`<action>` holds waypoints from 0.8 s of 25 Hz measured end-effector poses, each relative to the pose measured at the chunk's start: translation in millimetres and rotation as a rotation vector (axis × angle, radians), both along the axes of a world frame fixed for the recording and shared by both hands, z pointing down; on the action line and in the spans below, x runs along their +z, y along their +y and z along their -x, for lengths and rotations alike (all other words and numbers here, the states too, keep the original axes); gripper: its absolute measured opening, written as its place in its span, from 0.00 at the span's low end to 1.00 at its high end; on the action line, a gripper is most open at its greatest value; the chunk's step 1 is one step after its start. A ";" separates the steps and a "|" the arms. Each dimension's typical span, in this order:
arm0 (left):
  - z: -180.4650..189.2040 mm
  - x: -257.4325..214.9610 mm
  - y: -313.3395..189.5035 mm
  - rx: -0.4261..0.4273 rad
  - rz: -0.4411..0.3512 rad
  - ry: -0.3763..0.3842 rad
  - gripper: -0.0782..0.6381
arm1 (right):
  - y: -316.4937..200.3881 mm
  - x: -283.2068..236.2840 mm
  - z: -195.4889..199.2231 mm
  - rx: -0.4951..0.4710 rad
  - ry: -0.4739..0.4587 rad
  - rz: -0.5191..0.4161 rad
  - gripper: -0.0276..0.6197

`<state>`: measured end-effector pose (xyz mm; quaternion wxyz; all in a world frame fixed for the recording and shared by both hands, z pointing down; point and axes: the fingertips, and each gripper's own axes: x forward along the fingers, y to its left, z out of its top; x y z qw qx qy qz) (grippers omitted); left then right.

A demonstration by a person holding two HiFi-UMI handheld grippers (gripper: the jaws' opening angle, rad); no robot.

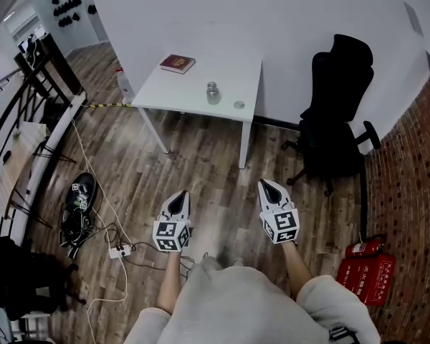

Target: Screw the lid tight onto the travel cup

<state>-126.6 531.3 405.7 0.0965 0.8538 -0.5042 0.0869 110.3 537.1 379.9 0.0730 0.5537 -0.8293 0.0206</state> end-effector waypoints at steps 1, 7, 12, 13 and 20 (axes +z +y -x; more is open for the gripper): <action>-0.7 2.2 -0.6 -0.003 0.002 0.000 0.12 | -1.0 1.7 0.2 -0.003 0.000 0.002 0.04; -11.7 9.3 -17.4 -0.009 0.007 -0.003 0.12 | -17.9 12.2 -7.2 -0.012 0.001 0.026 0.04; -12.4 15.4 -48.9 -0.005 0.010 -0.011 0.12 | -48.8 20.7 -8.5 -0.009 0.008 0.039 0.04; -11.0 17.6 -56.7 -0.004 0.012 -0.017 0.12 | -56.4 23.3 -7.5 -0.007 0.009 0.043 0.04; -1.7 28.0 -137.7 0.018 0.019 -0.013 0.12 | -134.2 32.3 8.1 0.002 0.010 0.057 0.04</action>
